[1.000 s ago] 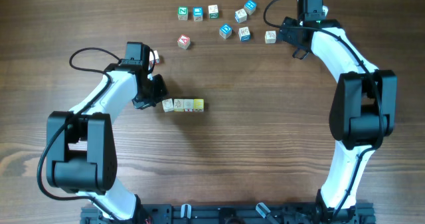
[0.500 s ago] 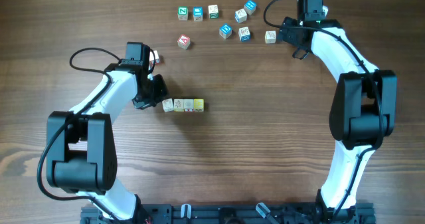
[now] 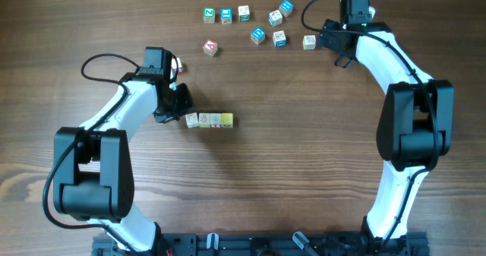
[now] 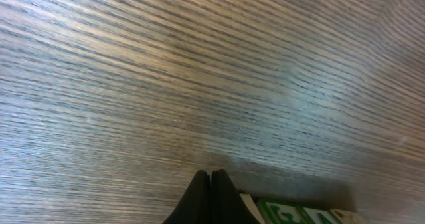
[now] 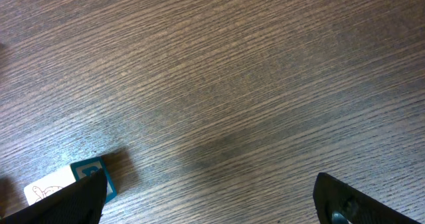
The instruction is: Form a horizontal line
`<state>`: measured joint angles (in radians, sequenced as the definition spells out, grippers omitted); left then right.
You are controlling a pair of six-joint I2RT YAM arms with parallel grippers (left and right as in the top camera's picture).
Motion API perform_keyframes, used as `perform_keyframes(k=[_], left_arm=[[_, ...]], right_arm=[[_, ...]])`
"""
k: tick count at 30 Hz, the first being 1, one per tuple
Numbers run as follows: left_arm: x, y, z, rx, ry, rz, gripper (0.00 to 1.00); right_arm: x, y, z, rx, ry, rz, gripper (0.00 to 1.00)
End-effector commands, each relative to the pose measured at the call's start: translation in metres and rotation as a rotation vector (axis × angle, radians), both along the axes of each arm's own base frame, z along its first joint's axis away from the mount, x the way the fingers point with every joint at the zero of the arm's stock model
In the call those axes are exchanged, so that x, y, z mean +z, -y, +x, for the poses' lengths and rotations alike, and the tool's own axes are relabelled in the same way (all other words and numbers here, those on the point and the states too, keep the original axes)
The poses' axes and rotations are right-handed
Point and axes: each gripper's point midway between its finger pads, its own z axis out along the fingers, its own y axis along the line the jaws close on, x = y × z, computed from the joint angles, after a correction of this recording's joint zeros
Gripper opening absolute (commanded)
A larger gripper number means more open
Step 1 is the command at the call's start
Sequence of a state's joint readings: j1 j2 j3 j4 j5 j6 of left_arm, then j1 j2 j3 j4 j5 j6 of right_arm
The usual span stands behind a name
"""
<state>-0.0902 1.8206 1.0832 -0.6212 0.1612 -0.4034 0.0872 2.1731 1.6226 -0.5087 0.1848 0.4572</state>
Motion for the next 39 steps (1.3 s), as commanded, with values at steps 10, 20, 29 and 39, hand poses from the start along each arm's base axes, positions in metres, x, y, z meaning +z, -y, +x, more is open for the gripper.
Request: perform_keyframes(k=[10,20,29,39], left_arm=[[-0.009,-0.004,-0.024,0.014,-0.098,0.025,0.04],[-0.007,0.001,-0.014,-0.012,-0.054,0.000,0.04],[-0.009,-0.016,-0.013,0.011,-0.051,0.098,0.04],[-0.011,-0.058,-0.027,0.140,-0.118,0.217,0.06]], right_arm=[[0.000,0.002,-0.002,0.003,-0.004,-0.024,1.00],[0.000,0.002,-0.002,0.004,-0.004,-0.021,1.00],[0.000,0.002,-0.002,0.004,-0.004,-0.021,1.00],[0.000,0.002,-0.002,0.004,-0.004,-0.022,1.00]])
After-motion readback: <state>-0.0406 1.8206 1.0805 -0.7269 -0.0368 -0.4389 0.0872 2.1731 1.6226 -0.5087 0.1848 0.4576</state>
